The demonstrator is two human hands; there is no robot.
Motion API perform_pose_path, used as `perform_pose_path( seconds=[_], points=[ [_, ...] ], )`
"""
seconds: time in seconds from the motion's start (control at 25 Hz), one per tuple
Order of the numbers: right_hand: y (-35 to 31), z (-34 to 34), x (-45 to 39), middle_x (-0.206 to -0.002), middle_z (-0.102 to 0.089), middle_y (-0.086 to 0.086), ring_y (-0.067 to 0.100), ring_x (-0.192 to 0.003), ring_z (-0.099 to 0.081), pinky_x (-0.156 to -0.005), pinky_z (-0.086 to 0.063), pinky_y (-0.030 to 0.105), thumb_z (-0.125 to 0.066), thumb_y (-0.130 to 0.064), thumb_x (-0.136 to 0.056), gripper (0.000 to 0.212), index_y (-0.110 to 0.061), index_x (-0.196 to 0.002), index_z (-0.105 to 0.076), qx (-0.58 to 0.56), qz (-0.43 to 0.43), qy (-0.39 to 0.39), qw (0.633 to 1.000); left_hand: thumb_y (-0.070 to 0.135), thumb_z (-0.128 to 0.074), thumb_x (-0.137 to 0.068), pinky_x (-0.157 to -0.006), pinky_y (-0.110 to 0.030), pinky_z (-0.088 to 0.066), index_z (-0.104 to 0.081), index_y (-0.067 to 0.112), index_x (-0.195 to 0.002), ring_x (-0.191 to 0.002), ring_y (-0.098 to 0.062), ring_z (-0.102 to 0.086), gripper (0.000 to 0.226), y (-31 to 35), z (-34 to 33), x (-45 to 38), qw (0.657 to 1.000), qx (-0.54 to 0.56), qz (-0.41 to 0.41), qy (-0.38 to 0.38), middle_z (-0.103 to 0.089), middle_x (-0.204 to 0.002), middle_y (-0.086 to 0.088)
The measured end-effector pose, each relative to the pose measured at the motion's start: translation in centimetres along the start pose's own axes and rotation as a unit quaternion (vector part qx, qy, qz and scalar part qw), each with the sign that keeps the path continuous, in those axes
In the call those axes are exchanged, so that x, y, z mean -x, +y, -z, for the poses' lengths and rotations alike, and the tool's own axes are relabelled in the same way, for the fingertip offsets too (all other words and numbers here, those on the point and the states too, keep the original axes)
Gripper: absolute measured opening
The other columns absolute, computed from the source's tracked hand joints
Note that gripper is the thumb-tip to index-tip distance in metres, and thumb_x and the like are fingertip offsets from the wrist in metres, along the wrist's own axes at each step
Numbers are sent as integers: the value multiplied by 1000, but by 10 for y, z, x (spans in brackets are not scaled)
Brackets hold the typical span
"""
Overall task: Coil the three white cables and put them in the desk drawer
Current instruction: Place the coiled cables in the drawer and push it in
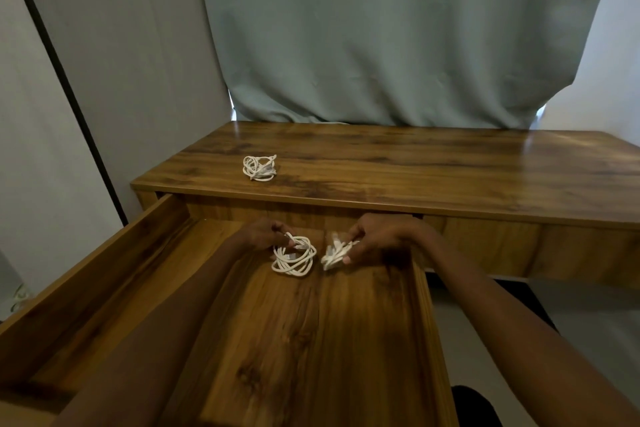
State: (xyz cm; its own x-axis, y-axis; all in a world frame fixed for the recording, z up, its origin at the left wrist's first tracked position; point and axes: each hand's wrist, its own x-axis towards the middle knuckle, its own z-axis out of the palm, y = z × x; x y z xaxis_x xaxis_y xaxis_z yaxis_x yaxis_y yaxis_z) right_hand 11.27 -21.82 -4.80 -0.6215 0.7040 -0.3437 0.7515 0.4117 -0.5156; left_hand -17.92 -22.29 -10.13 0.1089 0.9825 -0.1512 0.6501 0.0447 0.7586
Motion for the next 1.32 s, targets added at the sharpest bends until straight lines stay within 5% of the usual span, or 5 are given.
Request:
perform_pose_path(
  seconds=[0.24,0.52,0.8,1.08,1.32],
  points=[
    [20,-26,-14,-125,-62,6,25,-112,-60,-88,-48,36,-75,-57,-79,68,-16,-129,-55,236,-157,161,945,8,-73,-88,-49,-11,-46,-70,5,-111,-68,-9,-60,23,3,-21,-25,996,-71,-21,47,-70,-95,-9],
    [23,-30,-27,-132,-62,8,27,-118,-61,-91,-51,38,-81,-49,-79,73,-12,-135,-52,344,-183,126,912,15,-77,-85,-57,-30,-54,-69,8,-92,-61,-24,-66,12,2,-49,-39,993,-60,-22,101,-73,-80,-14],
    [31,3,-4,-118,-70,2,10,-94,-63,-80,-50,25,-60,-14,-97,25,-17,-121,-67,135,-81,179,971,16,-79,-83,-58,-38,-56,-69,3,-90,-63,-28,-70,18,3,-64,-42,991,-27,-10,127,-74,-78,-16],
    [24,-2,20,-106,-73,0,14,-90,-71,-81,-60,29,-50,-2,-100,28,-13,-118,-69,-41,-5,257,966,12,-74,-86,-50,-31,-53,-67,-1,-88,-53,-25,-64,15,15,-64,-35,986,42,45,153,-68,-72,-16],
    [-2,-4,6,-97,-73,-14,2,-75,-71,-76,-59,28,-54,-13,-101,25,-22,-116,-72,-55,56,308,948,33,-56,-98,-62,-33,-49,-69,12,-75,-68,-21,-64,34,30,-22,-2,956,-139,-53,251,-67,-70,-5]
  ],
)
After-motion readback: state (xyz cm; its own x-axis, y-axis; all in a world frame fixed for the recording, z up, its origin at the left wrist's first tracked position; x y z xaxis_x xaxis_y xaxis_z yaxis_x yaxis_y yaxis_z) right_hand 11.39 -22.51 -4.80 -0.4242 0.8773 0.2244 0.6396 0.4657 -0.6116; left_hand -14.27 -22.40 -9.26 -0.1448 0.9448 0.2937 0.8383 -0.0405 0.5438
